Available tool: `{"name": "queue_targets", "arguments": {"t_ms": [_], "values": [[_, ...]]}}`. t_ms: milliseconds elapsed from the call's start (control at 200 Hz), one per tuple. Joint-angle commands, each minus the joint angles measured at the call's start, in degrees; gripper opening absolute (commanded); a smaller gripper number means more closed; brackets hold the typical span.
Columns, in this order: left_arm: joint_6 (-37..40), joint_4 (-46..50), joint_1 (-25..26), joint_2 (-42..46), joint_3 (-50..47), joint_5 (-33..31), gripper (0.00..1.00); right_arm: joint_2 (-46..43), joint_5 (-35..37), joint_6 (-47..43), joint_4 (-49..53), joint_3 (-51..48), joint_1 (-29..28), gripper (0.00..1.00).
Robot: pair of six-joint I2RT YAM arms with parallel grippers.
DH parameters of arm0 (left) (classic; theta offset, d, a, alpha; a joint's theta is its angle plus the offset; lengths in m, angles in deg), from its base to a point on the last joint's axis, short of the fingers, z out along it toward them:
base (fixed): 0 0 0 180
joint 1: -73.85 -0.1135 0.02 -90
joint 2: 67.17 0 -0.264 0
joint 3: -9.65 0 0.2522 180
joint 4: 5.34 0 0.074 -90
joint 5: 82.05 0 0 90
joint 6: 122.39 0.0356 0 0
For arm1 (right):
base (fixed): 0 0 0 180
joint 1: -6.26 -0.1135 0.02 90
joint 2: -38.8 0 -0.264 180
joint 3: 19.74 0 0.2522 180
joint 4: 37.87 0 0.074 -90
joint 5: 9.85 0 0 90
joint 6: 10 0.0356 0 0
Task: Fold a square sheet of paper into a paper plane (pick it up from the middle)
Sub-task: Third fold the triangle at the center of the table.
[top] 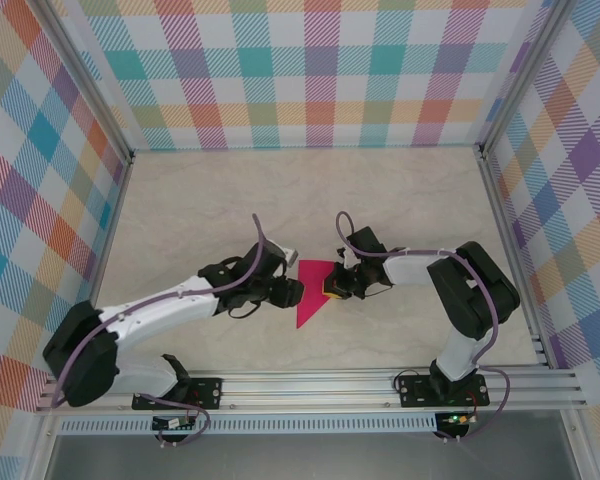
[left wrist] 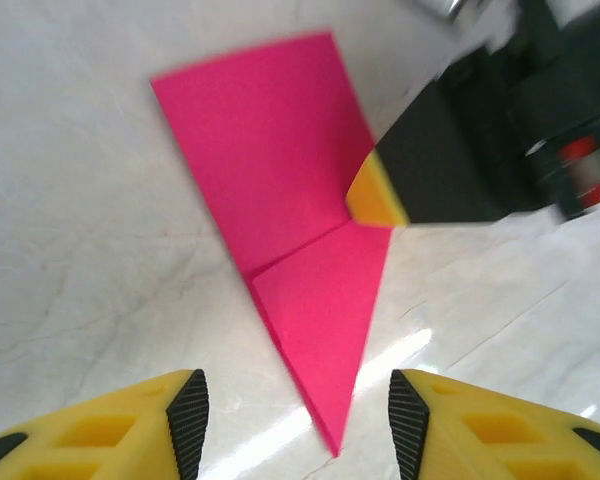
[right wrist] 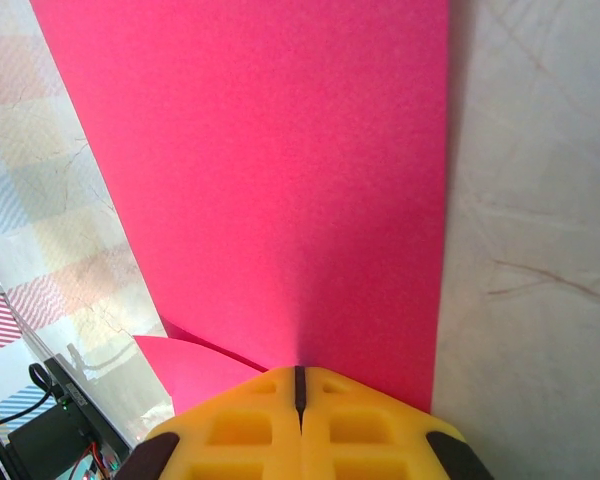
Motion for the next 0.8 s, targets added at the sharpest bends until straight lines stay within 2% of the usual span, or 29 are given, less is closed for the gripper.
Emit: {"name": "queue_targets", "arguments": {"t_ms": [0, 225, 380, 475, 570, 665, 795], "values": [[-7.1, -0.1, -0.1, 4.7, -3.6, -0.2, 0.52, -0.1, 0.3, 1.4, -0.4, -1.0, -0.1, 0.00], [-22.5, -3.0, -0.1, 10.3, -7.0, -1.3, 0.45, -0.3, -0.5, 4.1, -3.9, -2.3, -0.1, 0.00], [-32.7, -12.9, 0.1, 10.2, -11.6, 2.4, 0.36, -0.2, -1.4, 6.3, -6.8, -3.4, -0.1, 0.00], [-35.2, -17.5, 0.6, 10.5, -15.0, 2.5, 0.32, -0.7, -1.0, 6.8, -7.1, -3.8, -0.1, 0.00], [-36.2, -20.6, 0.7, 9.1, -15.4, 5.2, 0.30, -1.0, -0.7, 7.1, -7.2, -4.0, -0.2, 0.01], [-35.3, -20.2, 1.2, 5.5, -13.7, 5.8, 0.29, -0.5, -0.9, 7.4, -7.2, -3.5, -0.1, 0.01], [-34.9, -24.8, 2.2, -0.3, -12.1, 9.0, 0.28, -0.8, -1.0, 7.5, -7.4, -3.2, -0.1, 0.01]]}}
